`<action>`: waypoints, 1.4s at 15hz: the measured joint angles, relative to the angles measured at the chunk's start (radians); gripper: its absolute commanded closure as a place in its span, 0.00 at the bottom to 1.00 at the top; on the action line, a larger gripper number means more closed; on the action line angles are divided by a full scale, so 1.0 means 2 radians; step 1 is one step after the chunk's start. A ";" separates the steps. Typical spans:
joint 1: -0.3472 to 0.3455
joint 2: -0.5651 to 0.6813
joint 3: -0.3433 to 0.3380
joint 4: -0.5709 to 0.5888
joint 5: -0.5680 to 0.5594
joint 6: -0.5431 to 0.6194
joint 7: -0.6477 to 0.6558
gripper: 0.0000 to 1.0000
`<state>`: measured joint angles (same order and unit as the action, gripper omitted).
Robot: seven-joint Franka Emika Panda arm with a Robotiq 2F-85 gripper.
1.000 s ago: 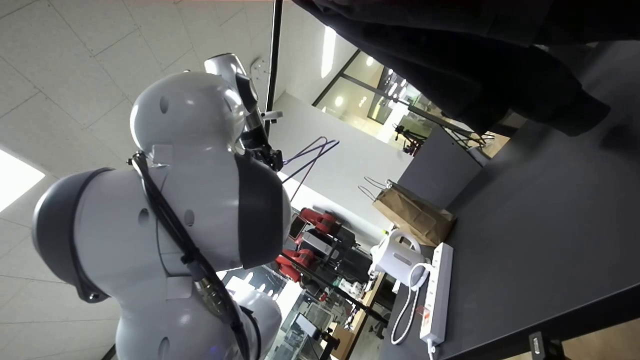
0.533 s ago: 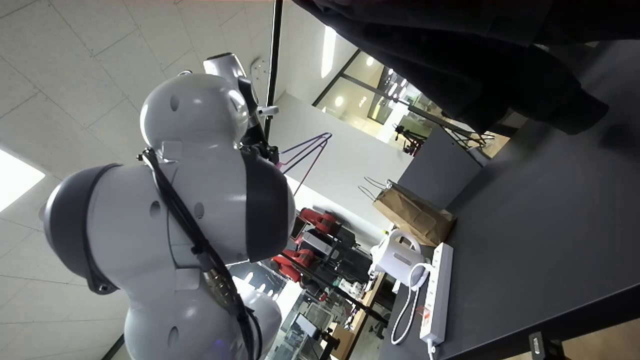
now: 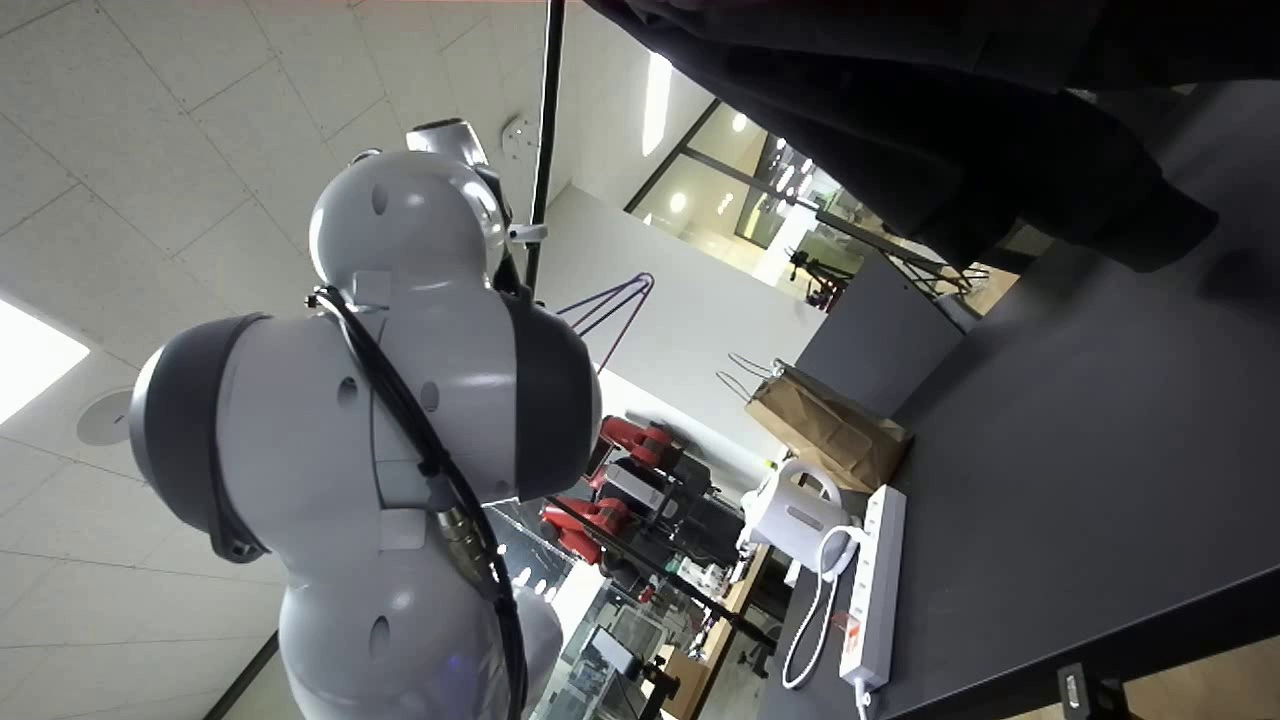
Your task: Remove the hanger from the table and hang it on the rail
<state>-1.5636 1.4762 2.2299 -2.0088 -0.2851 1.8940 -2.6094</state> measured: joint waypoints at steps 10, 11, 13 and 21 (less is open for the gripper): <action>0.006 0.000 0.011 0.002 -0.015 0.036 0.000 0.96; 0.006 0.000 0.011 0.002 -0.019 0.040 0.000 0.96; 0.006 0.000 0.010 0.002 -0.028 0.049 0.000 0.96; 0.006 0.000 -0.017 0.002 -0.045 0.079 0.000 0.96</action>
<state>-1.5521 1.4764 2.1958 -2.0040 -0.3754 2.0528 -2.6094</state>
